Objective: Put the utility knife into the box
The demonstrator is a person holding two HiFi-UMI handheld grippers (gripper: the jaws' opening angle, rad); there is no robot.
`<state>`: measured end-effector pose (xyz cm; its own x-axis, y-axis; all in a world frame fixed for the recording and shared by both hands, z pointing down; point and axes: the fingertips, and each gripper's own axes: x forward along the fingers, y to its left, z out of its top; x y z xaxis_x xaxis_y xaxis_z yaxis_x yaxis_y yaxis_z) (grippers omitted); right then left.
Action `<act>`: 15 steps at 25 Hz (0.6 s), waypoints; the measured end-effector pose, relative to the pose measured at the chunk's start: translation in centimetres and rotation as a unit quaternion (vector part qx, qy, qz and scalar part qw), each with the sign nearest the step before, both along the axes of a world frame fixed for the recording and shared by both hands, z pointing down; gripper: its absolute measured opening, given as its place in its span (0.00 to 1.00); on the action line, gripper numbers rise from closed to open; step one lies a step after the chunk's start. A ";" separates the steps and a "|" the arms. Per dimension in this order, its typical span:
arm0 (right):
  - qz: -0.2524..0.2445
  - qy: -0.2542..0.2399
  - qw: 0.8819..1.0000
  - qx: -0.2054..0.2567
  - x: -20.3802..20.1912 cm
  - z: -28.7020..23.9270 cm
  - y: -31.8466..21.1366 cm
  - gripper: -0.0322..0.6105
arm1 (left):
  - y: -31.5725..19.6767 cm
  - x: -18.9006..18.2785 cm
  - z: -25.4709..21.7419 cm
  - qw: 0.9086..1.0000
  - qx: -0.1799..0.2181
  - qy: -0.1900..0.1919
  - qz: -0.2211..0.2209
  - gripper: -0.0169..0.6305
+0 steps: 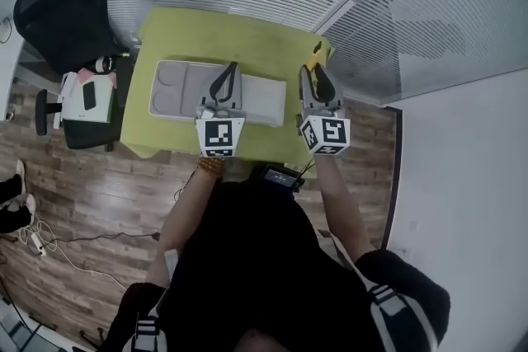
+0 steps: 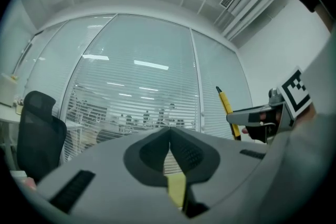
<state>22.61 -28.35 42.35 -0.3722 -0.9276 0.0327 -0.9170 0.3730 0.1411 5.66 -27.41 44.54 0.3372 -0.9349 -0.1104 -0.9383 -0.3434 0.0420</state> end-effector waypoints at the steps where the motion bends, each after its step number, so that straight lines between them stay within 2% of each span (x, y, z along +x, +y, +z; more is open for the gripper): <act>1: -0.003 0.001 1.000 0.000 0.0 -0.1 -0.1 0.21 | 0.0 0.0 0.1 1.000 -0.001 -0.001 -0.001 0.05; 15: -0.029 0.016 0.999 -0.011 -0.5 1.7 -0.2 0.21 | 0.6 0.9 1.3 0.999 -0.013 -0.031 0.011 0.05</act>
<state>22.08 -28.59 44.09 -0.4229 -0.9038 0.0659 -0.8893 0.4279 0.1615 6.51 -26.78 45.84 0.3625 -0.9298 -0.0640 -0.9318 -0.3629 -0.0061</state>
